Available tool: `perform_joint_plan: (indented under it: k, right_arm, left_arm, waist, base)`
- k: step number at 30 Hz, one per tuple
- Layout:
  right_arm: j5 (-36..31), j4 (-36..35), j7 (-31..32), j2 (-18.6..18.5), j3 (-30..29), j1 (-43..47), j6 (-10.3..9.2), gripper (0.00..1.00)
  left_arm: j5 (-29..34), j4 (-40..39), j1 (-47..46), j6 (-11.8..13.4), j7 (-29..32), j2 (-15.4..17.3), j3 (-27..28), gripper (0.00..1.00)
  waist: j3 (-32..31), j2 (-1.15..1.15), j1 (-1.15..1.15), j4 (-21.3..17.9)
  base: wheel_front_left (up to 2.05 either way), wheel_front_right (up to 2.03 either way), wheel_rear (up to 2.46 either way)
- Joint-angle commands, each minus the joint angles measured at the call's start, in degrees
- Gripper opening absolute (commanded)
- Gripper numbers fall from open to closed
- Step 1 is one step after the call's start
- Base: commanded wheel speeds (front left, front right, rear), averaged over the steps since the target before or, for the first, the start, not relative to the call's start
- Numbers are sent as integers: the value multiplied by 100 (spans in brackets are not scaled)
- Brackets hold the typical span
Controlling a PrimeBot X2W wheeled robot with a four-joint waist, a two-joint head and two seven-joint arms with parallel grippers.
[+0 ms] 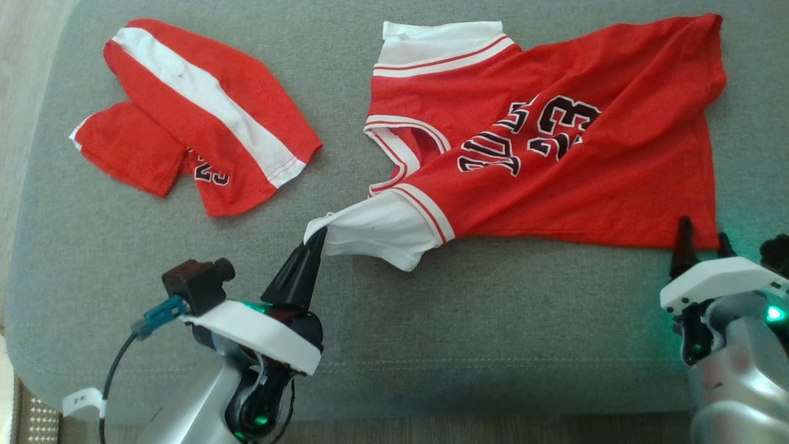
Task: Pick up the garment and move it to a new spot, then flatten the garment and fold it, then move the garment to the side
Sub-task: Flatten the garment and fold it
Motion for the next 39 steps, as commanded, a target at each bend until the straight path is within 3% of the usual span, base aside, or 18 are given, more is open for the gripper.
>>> perform_joint_plan:
  k: [1, 2, 3, 4, 5, 10, 16, 21, 26, 30, 31, 35, 39]
  right_arm:
    - [-94, 57, -44, -12, 180, -176, -2, 100]
    - [-109, 144, -56, -12, 208, -207, -2, 100]
    - [-113, 216, -74, -12, 223, -239, -2, 74]
    - [-122, 276, -95, -12, 249, -268, -2, 24]
    - [-158, 318, -116, -12, 295, -288, -2, 0]
    - [-394, 225, -212, -12, 508, -317, -2, 0]
    - [-582, -414, -199, -11, 1041, -342, -2, 0]
    - [-613, -1545, 644, -26, 2021, -445, -2, 0]
    - [-76, -3190, 1779, -478, 2657, -729, -2, 0]
    - [348, -4328, 2586, -852, 2671, -1042, -2, 0]
    - [520, -4717, 2951, -923, 2583, -1199, -2, 0]
    - [643, -5168, 3591, -933, 2291, -1553, -2, 0]
    - [603, -5144, 4129, -746, 2112, -1993, -2, 0]
  left_arm:
    - [54, -200, -42, 1, -75, 79, 269, 0]
    - [57, -203, -39, 1, -76, 80, 271, 0]
    - [58, -204, -36, 1, -76, 80, 271, 0]
    - [58, -204, -35, 1, -76, 81, 273, 0]
    - [55, -203, -34, 1, -76, 84, 278, 0]
    - [-197, -246, 36, 1, -74, 38, 348, 0]
    - [-638, -614, 62, 2, -4, 127, 512, 0]
    - [-886, -1231, -81, 147, 254, 347, 789, 0]
    - [-1113, -1990, -323, 534, 656, 670, 1183, 0]
    - [-1408, -2684, -693, 948, 1043, 804, 1530, 0]
    - [-1541, -2987, -948, 1185, 1250, 836, 1673, 0]
    - [-1918, -3415, -1588, 1725, 1660, 779, 1977, 0]
    - [-1995, -3398, -2453, 2188, 2022, 857, 2146, 0]
  waist:
    - [5, 0, 0, -8]
    - [6, 0, 0, -11]
    - [4, 0, 0, -14]
    - [2, 0, 0, -18]
    - [-2, 0, 0, -22]
    - [-165, 0, 0, -91]
    - [-477, 0, 0, -245]
    - [-895, 0, 0, -492]
    - [-1268, 0, 0, -730]
    - [-1393, 0, 0, -792]
    - [-1413, 0, 0, -791]
    - [-1390, 0, 0, -767]
    - [-1189, 0, 0, -762]
  base:
    - [0, 0, 0]
    - [0, 0, 0]
    - [0, 0, 0]
    - [0, 0, 0]
    - [0, 0, 0]
    - [0, 0, 0]
    - [0, 0, 0]
    - [0, 0, 0]
    - [0, 0, 0]
    - [0, 0, 0]
    - [0, 0, 0]
    - [0, 0, 0]
    - [0, 0, 0]
